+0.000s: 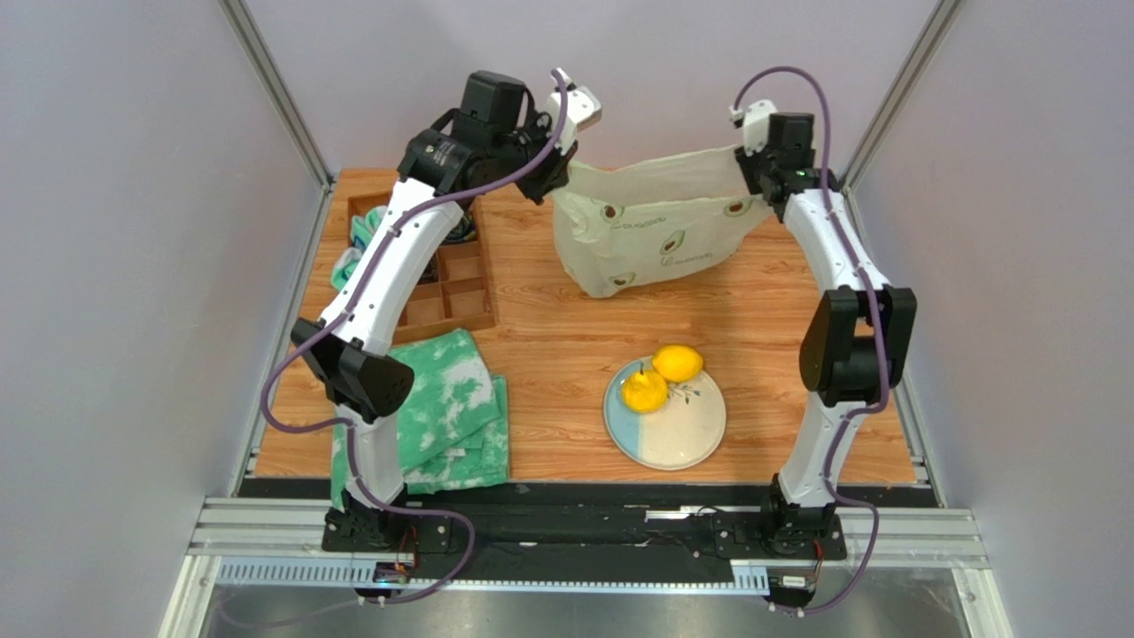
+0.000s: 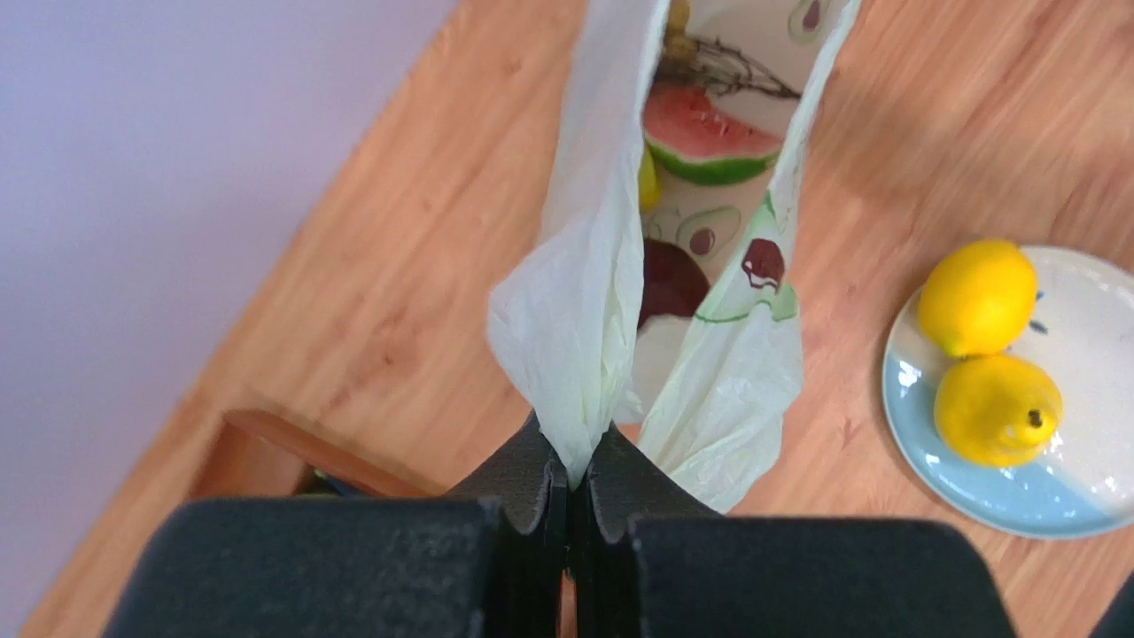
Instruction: Take the fake fruits out of the plastic bag
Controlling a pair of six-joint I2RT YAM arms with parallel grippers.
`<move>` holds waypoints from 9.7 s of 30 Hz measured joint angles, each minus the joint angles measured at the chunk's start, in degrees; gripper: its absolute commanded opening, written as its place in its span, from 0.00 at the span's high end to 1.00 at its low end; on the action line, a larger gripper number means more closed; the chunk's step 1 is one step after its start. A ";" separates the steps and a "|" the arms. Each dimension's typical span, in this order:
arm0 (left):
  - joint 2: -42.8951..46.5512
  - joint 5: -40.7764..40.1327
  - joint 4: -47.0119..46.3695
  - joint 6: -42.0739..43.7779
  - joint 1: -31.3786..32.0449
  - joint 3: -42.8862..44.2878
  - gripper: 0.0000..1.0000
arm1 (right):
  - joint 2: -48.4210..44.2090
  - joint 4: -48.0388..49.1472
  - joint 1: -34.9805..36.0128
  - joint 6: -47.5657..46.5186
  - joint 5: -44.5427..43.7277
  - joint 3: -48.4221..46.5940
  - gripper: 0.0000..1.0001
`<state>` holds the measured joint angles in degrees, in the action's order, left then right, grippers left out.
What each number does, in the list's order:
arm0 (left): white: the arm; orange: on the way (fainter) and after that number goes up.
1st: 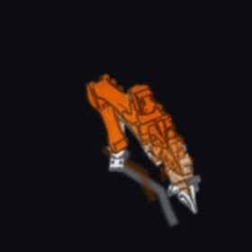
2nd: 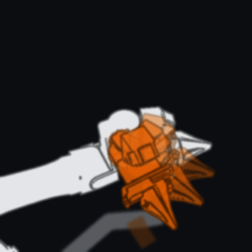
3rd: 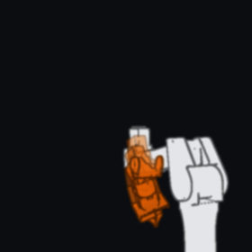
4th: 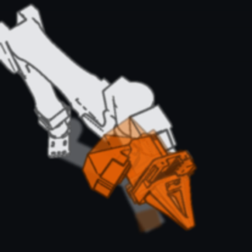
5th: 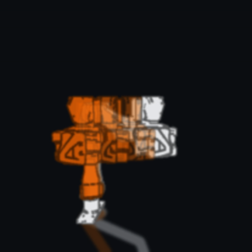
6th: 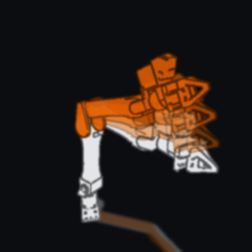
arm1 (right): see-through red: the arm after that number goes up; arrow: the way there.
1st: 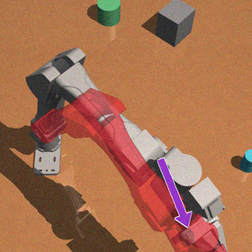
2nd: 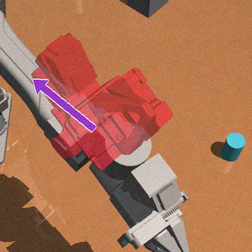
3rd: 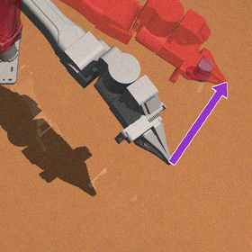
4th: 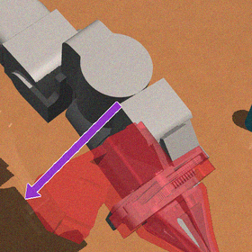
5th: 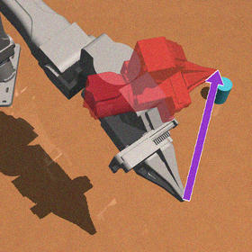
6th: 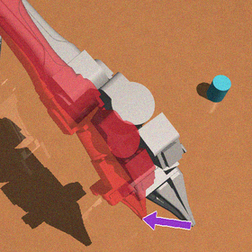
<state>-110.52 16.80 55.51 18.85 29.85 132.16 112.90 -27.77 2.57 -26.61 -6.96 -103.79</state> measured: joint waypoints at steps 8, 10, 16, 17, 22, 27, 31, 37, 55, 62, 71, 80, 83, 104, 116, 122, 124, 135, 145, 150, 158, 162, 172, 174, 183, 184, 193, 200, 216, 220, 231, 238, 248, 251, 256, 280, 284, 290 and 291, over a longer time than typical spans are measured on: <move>11.98 9.44 -5.97 -0.37 1.22 -15.67 1.00 | -21.99 3.39 -5.16 1.99 0.59 23.32 0.56; 16.26 11.32 -6.34 -0.79 2.84 -24.81 1.00 | -28.70 3.37 -5.42 2.38 2.19 33.33 0.47; 18.67 14.64 -7.04 -5.62 7.43 -43.25 1.00 | -34.16 -4.96 -4.31 3.28 13.73 49.57 0.36; 18.23 14.80 -6.95 -6.36 7.80 -44.54 1.00 | -34.23 -6.34 -3.23 3.32 15.43 50.14 0.35; 16.68 14.38 -8.39 -9.68 8.15 -45.27 1.00 | -35.76 -7.69 2.36 3.26 23.65 49.44 0.33; 15.89 11.04 -9.66 -11.39 8.09 -39.23 1.00 | -34.29 -8.70 4.11 2.95 29.40 45.11 0.32; 15.85 7.43 -11.06 -11.52 8.02 -33.73 1.00 | -28.76 -6.69 6.69 3.58 28.59 40.19 0.33; 15.93 3.41 -12.22 -10.34 8.00 -30.05 1.00 | -16.28 0.66 7.74 10.47 17.99 26.40 0.32; 16.00 4.22 -12.31 -12.70 8.55 -37.42 1.00 | -24.52 -1.73 8.20 15.80 15.30 38.93 0.38; 16.02 6.75 -13.42 -13.53 9.09 -39.54 1.00 | -24.02 -3.13 9.05 18.97 17.46 38.62 0.38; 20.87 4.92 -12.48 -11.13 9.20 -52.50 1.00 | -19.89 -6.54 15.56 19.91 19.58 33.51 0.38; 22.73 0.48 -11.47 -9.25 9.20 -58.75 1.00 | -18.27 -6.97 19.08 21.18 19.34 34.77 0.35; 22.75 0.02 -11.67 -9.05 9.18 -58.75 1.00 | -14.97 -6.67 18.93 22.34 19.15 31.52 0.32; 20.11 6.97 -10.62 -8.20 9.18 -50.23 1.00 | -7.37 -5.25 14.16 24.11 22.77 22.64 0.15; -4.02 14.21 -9.29 -8.09 10.60 -12.76 1.00 | -29.35 -9.51 -19.32 19.67 8.74 38.16 0.16; -4.98 17.14 -6.10 -5.18 15.28 -12.76 1.00 | -50.40 -15.37 -17.27 13.16 7.76 48.02 0.18; -4.98 17.09 -5.92 -4.61 16.63 -13.62 1.00 | -54.38 -16.92 -17.53 10.27 10.56 49.90 0.22; -4.11 10.64 -5.20 -8.15 16.96 -20.24 1.00 | -40.37 -12.59 -6.25 6.60 27.74 46.03 0.37; -0.13 7.28 -5.07 -8.66 16.90 -24.35 1.00 | -26.97 -10.64 0.98 5.99 32.33 37.57 0.44; 0.50 6.84 -5.18 -8.66 16.76 -24.65 1.00 | -28.39 -14.86 0.87 2.56 34.45 40.83 0.53; 0.50 8.15 -5.14 -8.66 16.22 -24.98 1.00 | -39.56 -25.27 0.74 -4.07 37.09 55.12 0.39; 0.50 8.85 -5.14 -8.44 16.13 -24.98 1.00 | -41.27 -26.51 0.52 -4.52 38.49 53.62 0.34; 0.50 12.37 -4.96 -8.22 15.69 -24.98 1.00 | -32.87 -24.35 0.02 -0.44 44.63 38.66 0.47; 0.50 13.11 -4.66 -8.24 15.43 -24.96 1.00 | -29.66 -22.91 0.22 1.62 43.69 37.81 0.50; 0.50 16.68 -3.41 -8.33 14.62 -24.20 1.00 | -15.39 -17.75 1.16 13.09 38.05 31.91 0.28; 0.50 16.90 -3.37 -8.33 14.60 -24.20 1.00 | -14.38 -16.87 1.20 14.71 37.92 31.04 0.24; 0.48 19.34 -2.69 -8.28 14.51 -23.93 1.00 | -5.18 -11.43 3.21 23.30 37.48 22.29 0.00; -0.46 20.98 -2.51 -8.31 14.51 -21.77 1.00 | 1.38 -9.81 7.17 24.96 35.89 18.38 0.00; -0.81 18.93 -2.43 -8.28 14.51 -21.73 1.00 | 3.06 -1.97 6.56 22.18 39.34 17.84 0.62; -0.92 17.22 -2.43 -8.26 14.51 -21.66 1.00 | -4.50 -4.98 3.08 19.19 41.99 19.89 0.67; -1.84 13.94 -2.60 -7.93 13.70 -19.34 1.00 | -24.90 -12.48 -0.74 8.52 40.81 30.99 0.57; -4.87 13.03 -2.62 -6.99 13.51 -13.53 1.00 | -21.84 -15.85 -15.56 8.35 30.16 38.38 0.57; -9.79 24.13 -14.62 -10.12 13.53 -4.39 1.00 | -36.35 -24.63 -31.47 -4.33 24.52 27.58 0.44; -9.81 28.98 -15.54 -11.32 13.88 -3.63 1.00 | -49.86 -30.51 -31.04 -14.56 27.26 33.81 0.36; -9.81 31.32 -14.58 -11.30 14.36 -10.38 1.00 | -58.45 -36.37 -27.71 -22.64 33.83 48.81 0.32; -10.21 27.65 -8.24 -12.39 14.36 -12.72 1.00 | -19.10 -16.85 -9.62 -1.51 37.81 33.53 0.07; -10.21 27.63 -8.00 -12.11 14.36 -12.72 1.00 | -16.65 -15.13 -8.28 0.11 36.85 32.06 0.07; -10.21 27.69 -7.82 -12.11 14.36 -12.72 1.00 | -14.05 -12.28 -6.14 0.68 36.28 29.00 0.05; -10.21 27.69 -7.82 -12.11 14.36 -12.72 1.00 | -13.51 -11.82 -5.66 0.63 36.15 28.70 0.05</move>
<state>-120.73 44.49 47.68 6.74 44.21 119.44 99.39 -39.59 -3.09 -25.98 29.19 -75.09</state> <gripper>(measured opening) 0.014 0.937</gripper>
